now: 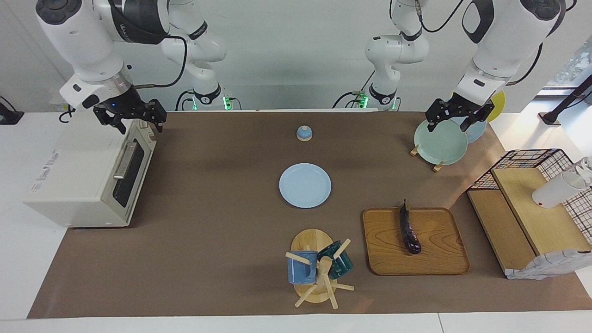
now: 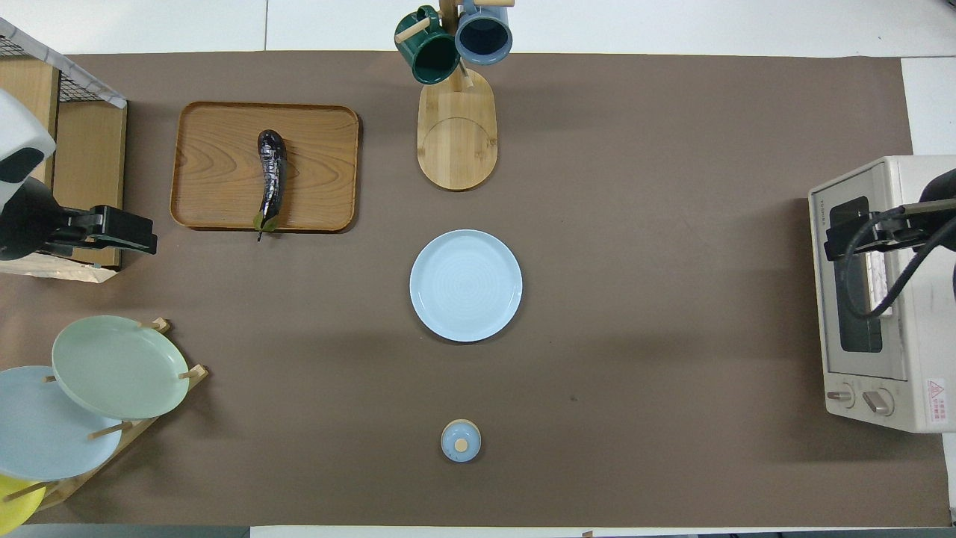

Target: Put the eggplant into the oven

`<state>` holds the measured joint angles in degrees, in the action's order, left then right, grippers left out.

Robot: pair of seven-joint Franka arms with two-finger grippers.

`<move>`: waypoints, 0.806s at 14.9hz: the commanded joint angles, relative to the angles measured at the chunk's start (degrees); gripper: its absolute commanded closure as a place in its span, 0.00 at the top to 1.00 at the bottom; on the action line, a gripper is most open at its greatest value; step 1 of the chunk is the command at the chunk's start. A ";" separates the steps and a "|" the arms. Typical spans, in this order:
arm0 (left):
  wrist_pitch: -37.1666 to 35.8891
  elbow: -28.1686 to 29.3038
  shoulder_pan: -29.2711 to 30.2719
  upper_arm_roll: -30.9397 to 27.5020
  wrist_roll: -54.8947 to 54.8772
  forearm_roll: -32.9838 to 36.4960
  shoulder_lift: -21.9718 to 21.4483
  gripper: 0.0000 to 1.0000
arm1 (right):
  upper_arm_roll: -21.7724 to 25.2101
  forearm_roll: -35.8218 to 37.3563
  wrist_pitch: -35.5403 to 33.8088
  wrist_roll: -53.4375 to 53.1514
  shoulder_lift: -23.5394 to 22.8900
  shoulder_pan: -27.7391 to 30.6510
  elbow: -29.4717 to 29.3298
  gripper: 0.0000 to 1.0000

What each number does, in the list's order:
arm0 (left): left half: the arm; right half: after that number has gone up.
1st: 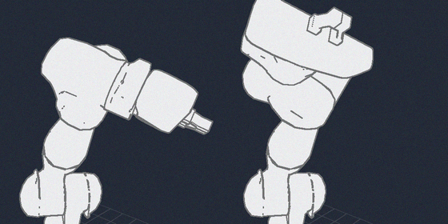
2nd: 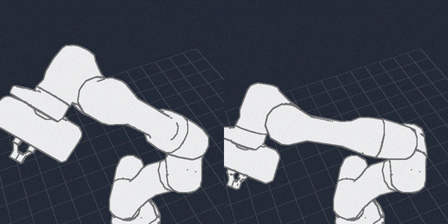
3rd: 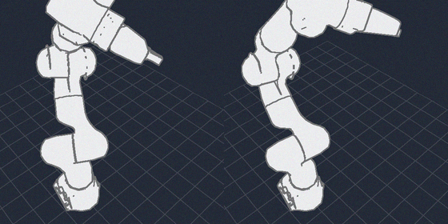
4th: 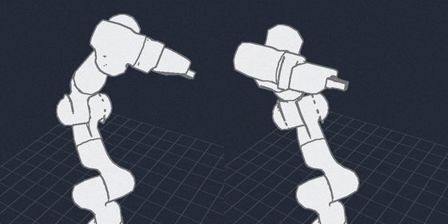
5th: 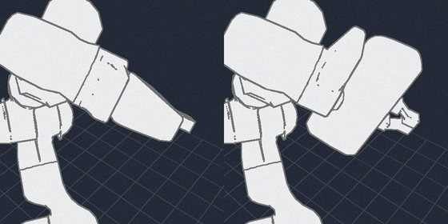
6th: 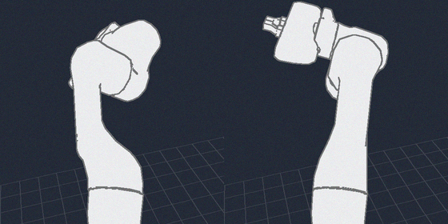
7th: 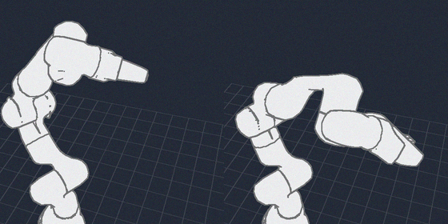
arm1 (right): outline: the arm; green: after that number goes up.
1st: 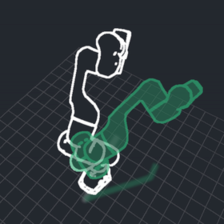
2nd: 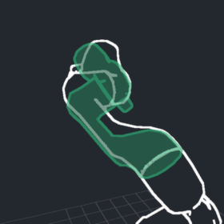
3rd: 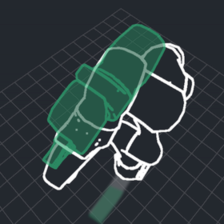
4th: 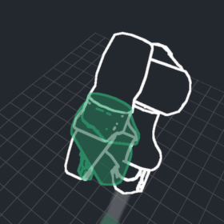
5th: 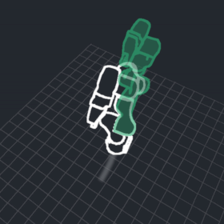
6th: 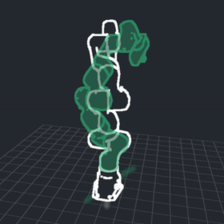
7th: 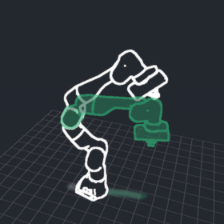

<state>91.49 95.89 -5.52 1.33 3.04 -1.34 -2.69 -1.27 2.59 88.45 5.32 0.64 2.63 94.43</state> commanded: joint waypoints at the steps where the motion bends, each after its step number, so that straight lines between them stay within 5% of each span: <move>1: 0.97 0.17 -0.28 -0.10 0.73 0.81 -0.12 1.00 | -0.23 -1.62 0.76 -0.75 -0.38 0.53 -0.65 1.00; 8: 1.06 0.08 -0.55 -0.10 0.65 0.81 -0.12 1.00 | -0.40 -1.45 0.93 -1.73 0.94 0.35 0.58 1.00; 9: 1.06 0.17 -0.55 -0.10 0.56 0.81 -0.12 1.00 | -0.49 -1.45 1.11 -0.68 1.03 0.70 1.19 0.88; 10: 1.14 0.26 -0.64 -0.10 0.56 0.81 -0.12 1.00 | -0.31 -1.36 3.02 2.99 1.38 0.79 2.06 0.06; 12: 1.85 0.52 -0.64 -0.10 0.56 0.81 -0.12 1.00 | 0.04 -0.92 8.55 9.32 3.92 3.15 8.46 0.00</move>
<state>92.01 95.90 -5.60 1.46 3.04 -1.34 -2.66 -1.31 2.59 91.61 8.62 1.25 2.99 96.00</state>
